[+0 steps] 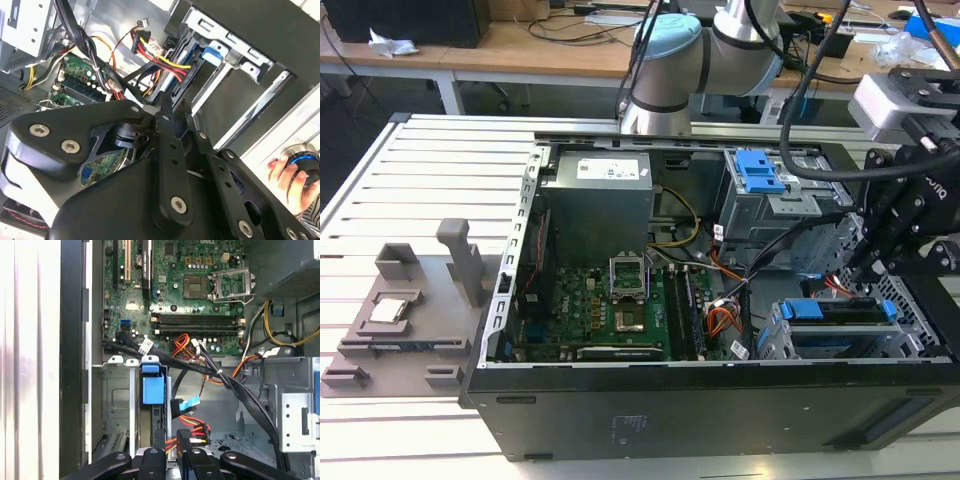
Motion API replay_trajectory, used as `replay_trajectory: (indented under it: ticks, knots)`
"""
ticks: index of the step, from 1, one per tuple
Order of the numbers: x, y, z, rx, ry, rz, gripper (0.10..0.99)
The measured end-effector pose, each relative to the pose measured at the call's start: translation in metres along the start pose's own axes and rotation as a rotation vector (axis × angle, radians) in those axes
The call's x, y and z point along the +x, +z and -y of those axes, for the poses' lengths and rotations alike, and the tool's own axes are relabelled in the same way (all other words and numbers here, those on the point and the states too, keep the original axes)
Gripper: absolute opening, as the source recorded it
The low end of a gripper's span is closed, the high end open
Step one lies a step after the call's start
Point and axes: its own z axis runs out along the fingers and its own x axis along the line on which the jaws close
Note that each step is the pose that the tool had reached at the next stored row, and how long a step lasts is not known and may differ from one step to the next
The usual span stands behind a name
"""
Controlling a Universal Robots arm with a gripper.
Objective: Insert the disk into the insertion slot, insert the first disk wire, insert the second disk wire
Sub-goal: 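Insert the second disk wire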
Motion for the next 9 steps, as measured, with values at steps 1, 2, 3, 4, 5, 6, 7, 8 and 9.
replay_trajectory:
  ticks: [1,2,3,4,5,6,7,8,9]
  knots:
    - [0.0001,0.0002,-0.0032,0.0,0.0,0.0001,0.239]
    - [0.0001,0.0003,-0.0066,0.0,0.0,0.0,0.239]
    - [0.0001,0.0003,-0.0083,0.0,0.0,0.0,0.239]
    - [0.0002,0.0004,-0.0094,0.0,0.0,0.0001,0.239]
    - [0.0002,0.0005,-0.0113,0.0,0.0,0.0,0.239]
    - [0.0002,0.0005,-0.0124,0.0,0.0,0.0,0.239]
    - [0.0002,0.0006,-0.0135,0.0,0.0,0.0,0.239]
    - [0.0002,0.0007,-0.0151,0.0,0.0,0.0,0.239]
    - [0.0002,0.0007,-0.0163,0.0,0.0,0.0,0.239]
